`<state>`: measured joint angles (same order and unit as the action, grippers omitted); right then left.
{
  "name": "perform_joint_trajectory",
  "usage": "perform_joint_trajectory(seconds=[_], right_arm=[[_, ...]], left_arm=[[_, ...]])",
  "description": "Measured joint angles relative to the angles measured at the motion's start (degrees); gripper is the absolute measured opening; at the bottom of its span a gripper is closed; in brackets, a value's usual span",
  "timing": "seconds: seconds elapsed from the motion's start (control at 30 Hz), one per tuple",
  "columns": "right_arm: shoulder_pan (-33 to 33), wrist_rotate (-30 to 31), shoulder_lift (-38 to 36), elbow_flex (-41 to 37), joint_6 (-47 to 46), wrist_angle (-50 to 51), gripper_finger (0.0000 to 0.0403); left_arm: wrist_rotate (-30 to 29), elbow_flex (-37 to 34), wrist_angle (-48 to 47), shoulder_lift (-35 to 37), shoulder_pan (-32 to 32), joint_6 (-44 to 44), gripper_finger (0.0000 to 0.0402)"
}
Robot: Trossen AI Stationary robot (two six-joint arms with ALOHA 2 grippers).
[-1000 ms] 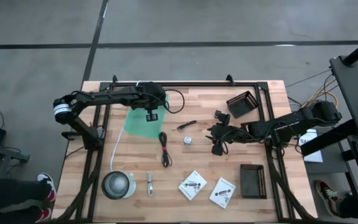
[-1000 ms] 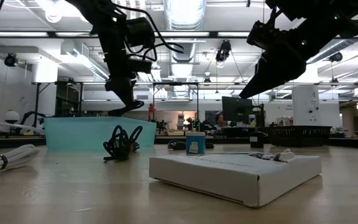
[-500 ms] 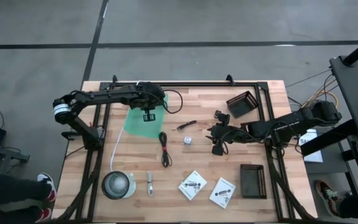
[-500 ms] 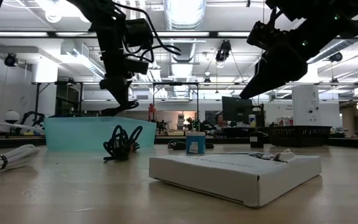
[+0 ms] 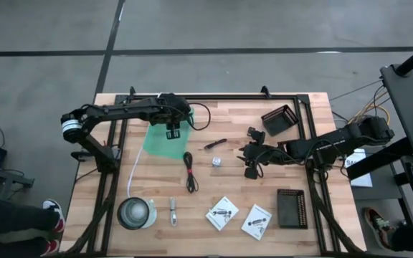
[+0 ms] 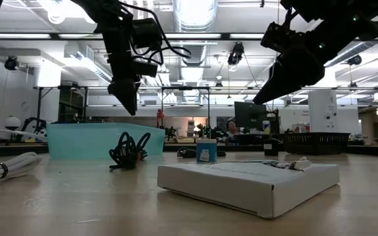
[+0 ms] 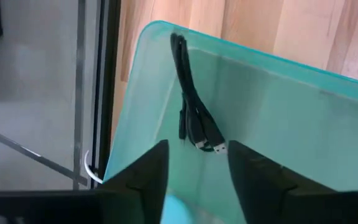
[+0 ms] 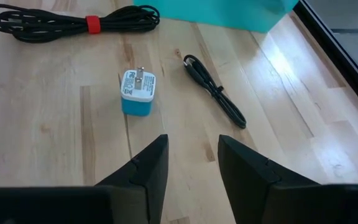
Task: Pick and place items into bin
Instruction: Put the small black charger cable into the green bin
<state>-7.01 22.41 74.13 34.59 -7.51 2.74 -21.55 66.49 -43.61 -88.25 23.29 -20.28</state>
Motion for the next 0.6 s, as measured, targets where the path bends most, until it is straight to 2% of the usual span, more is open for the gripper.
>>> perform_joint_trajectory(seconds=[0.13,0.2,0.27,0.4,0.47,0.53,0.6], right_arm=[[0.01,0.0,0.0,0.0,0.1,-0.01,0.013],[0.01,0.0,0.0,0.0,0.19,0.0,0.0129],[0.02,0.0,0.0,0.0,0.13,0.0,0.0127],[0.01,0.0,0.0,0.0,0.13,-0.04,0.0121],[0.02,0.0,0.01,0.0,0.02,-0.02,0.0121],[0.01,0.0,0.0,0.0,-0.04,-0.02,0.0122],[0.02,-0.09,0.0,0.0,-0.96,-0.01,0.0124]], left_arm=[[1.31,2.95,1.47,0.2,-1.34,0.42,0.0184],[5.9,4.19,3.43,0.2,-2.45,0.49,0.0188],[15.34,5.06,6.16,0.2,-3.19,0.5,0.0188],[42.85,4.97,10.72,0.09,-4.32,-3.59,0.0189],[50.72,4.47,11.89,0.09,-5.0,-5.94,0.0189],[51.92,4.08,13.74,0.09,-5.71,-6.74,0.0189],[50.06,3.52,15.95,-0.06,-6.29,-6.31,0.0189]])
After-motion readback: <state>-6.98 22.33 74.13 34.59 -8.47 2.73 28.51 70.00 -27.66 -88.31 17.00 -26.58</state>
